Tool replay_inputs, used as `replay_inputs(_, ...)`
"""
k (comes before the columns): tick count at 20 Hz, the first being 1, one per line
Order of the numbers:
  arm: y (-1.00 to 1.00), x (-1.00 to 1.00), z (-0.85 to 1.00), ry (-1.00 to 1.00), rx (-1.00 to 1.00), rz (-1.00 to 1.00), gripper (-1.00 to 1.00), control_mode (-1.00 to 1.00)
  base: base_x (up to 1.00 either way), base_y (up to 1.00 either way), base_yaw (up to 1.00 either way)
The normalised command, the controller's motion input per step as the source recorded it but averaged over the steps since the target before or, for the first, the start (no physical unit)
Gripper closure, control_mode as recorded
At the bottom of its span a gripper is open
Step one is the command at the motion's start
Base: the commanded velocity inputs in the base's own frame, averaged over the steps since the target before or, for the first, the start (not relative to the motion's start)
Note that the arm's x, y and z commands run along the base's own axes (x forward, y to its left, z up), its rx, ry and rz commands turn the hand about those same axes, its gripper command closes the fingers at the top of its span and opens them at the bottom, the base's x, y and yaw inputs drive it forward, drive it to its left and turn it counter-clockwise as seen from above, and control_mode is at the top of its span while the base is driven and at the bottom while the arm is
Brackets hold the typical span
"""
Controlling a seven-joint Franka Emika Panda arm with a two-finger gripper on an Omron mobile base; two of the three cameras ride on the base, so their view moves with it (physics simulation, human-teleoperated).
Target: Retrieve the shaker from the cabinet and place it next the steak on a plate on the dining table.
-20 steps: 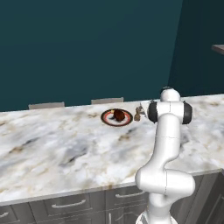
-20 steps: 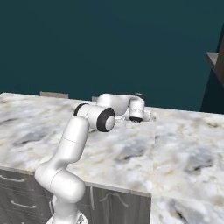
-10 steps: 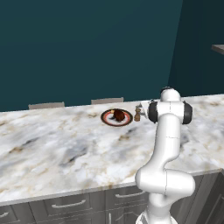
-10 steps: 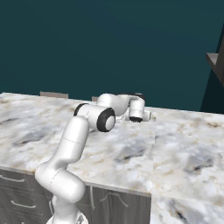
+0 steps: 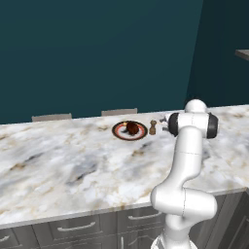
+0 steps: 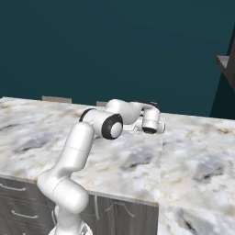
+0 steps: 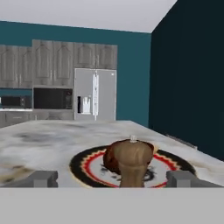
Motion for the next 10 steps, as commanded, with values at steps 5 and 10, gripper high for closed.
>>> replay_inputs(5,0.0,-0.69,0.34,-0.19,0.07,-0.03,-1.0,-1.0,0.0,0.0,0.0)
replay_inputs(10,0.0,-0.92,0.67,-0.26,0.13,-0.02,-1.0,-1.0,0.0,0.0,0.0)
